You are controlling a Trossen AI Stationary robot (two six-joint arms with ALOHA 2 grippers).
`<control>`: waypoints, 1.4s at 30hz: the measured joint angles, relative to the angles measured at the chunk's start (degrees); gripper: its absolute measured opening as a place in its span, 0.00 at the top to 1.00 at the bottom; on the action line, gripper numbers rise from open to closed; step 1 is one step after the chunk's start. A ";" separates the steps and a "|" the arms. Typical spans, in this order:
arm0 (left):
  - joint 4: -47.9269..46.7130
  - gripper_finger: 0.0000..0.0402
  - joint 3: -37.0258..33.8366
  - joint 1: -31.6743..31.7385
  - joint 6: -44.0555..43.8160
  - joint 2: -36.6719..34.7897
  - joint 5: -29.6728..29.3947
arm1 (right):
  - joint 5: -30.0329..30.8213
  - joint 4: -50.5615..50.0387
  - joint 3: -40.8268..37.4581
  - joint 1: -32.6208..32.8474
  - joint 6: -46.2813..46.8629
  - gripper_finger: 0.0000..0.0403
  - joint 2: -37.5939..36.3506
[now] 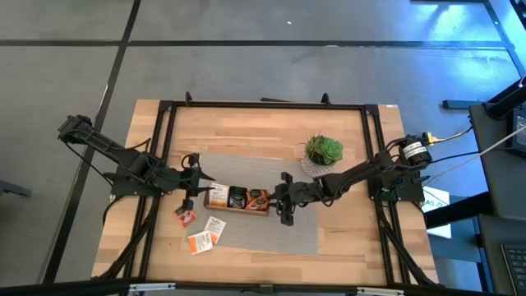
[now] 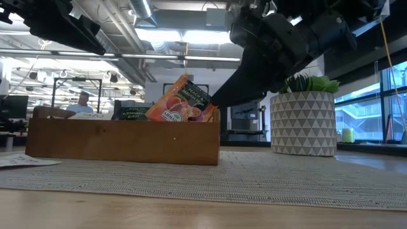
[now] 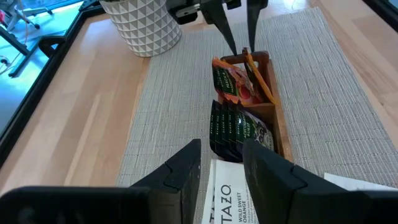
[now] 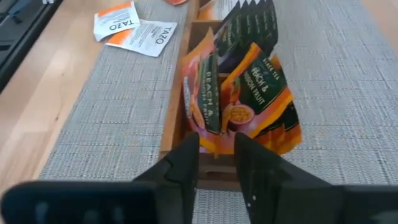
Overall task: Pick & Place Tea
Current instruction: Put the orange tea bag into the right section of the wooden organizer
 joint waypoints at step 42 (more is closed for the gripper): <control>-1.59 0.71 0.01 -0.01 -0.02 0.00 0.50 | -6.51 -46.26 27.45 -2.95 4.57 1.00 2.80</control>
